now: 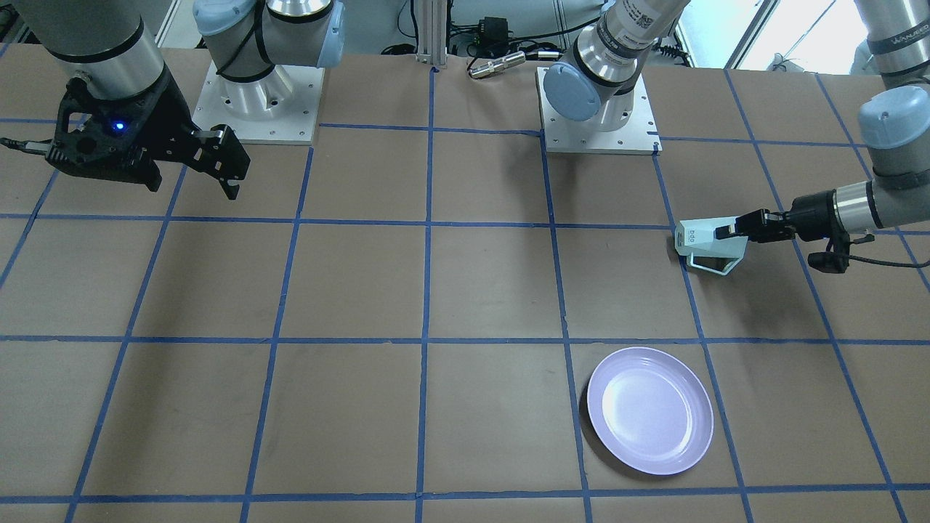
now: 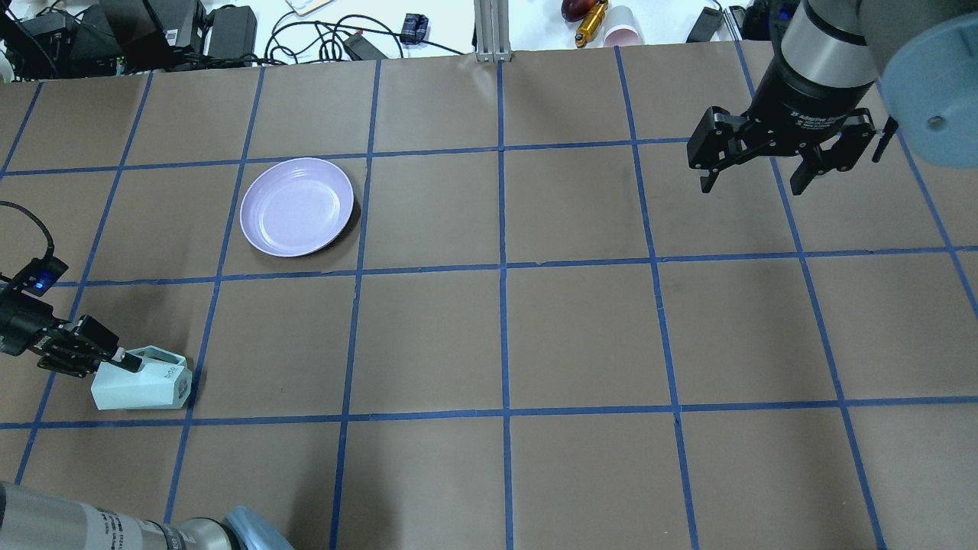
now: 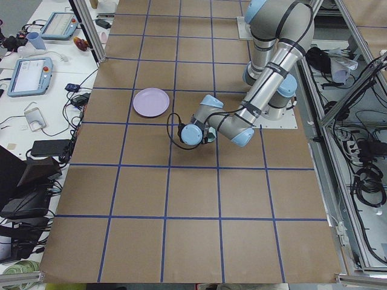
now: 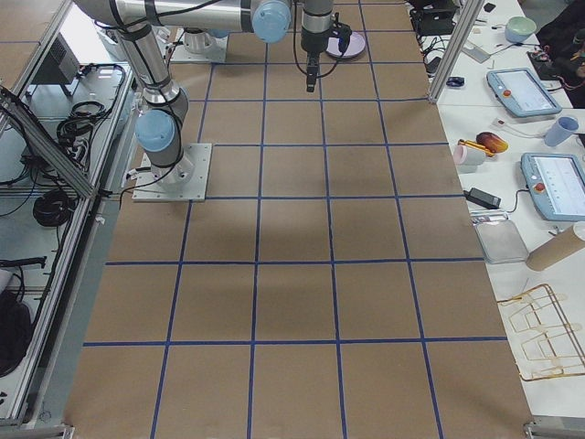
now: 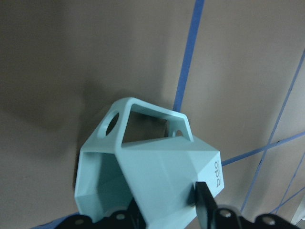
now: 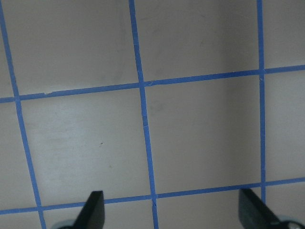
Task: Flip cup and place on plate
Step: 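Lower the left gripper and grasp the mint-green mug by its rim, then lift the mug with the left gripper, turning it upright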
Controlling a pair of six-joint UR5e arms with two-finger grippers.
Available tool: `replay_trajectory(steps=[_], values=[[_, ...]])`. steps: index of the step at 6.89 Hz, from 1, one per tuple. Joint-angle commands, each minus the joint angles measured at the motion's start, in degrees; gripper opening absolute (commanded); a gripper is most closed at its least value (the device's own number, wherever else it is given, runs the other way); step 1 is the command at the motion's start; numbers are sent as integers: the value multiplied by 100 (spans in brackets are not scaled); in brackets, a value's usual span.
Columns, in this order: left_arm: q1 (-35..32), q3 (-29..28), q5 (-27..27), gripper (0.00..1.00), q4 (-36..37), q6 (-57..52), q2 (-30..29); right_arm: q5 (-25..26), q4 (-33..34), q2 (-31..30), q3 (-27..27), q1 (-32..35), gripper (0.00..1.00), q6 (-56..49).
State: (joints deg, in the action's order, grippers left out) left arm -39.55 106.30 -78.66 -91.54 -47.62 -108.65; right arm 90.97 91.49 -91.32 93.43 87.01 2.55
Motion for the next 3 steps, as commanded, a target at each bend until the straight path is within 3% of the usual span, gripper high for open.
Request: replay_trajectory(steps=[1, 3], values=[[0, -424, 8, 0, -266, 514, 54, 0, 0, 0, 0, 0, 100, 0], [-44, -601, 17, 0, -268, 596, 80, 0, 0, 0, 0, 0, 100, 0]])
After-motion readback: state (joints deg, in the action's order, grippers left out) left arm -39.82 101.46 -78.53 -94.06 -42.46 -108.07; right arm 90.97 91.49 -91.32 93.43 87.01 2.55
